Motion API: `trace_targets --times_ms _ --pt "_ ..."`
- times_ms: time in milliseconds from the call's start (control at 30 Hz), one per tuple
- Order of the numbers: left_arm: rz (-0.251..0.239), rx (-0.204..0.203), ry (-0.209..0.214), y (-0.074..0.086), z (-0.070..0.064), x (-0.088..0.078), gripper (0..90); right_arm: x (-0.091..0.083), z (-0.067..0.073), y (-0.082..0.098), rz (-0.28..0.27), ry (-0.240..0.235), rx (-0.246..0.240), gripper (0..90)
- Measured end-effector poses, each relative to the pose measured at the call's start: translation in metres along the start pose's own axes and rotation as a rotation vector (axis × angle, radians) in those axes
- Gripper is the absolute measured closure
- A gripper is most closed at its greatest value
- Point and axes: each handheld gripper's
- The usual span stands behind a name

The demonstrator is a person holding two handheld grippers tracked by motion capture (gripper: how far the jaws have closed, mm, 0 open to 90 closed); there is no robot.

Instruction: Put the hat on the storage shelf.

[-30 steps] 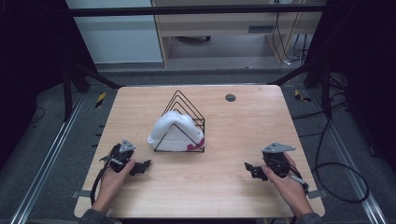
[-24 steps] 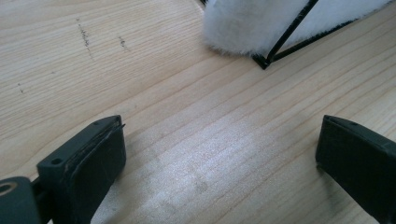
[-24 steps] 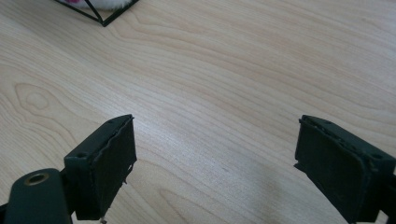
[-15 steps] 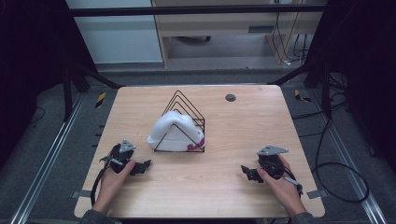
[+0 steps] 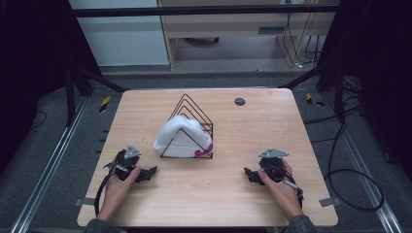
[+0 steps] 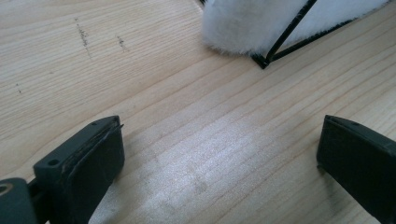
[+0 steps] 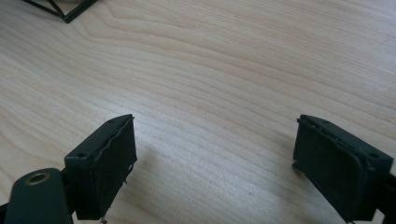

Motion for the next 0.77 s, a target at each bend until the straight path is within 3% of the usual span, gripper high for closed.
trace_targets --times_ms 100,367,767 --pt "0.000 0.000 0.001 0.000 0.000 0.000 0.0 0.003 0.003 -0.001 -0.002 0.006 0.011 13.5" --pt "-0.002 -0.013 -0.007 -0.001 0.001 0.001 0.0 0.011 0.011 -0.004 -0.014 0.079 0.025 11.0" --pt "-0.002 -0.019 -0.019 -0.002 0.001 0.002 0.0 0.013 0.017 -0.006 -0.002 0.124 0.051 8.0"
Point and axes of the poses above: each handheld gripper's, and its own axes: x roughly forward along the jaws, y roughly out of its underside, z roughly to its left, and after that the axes turned 10 degrees about y, right-handed
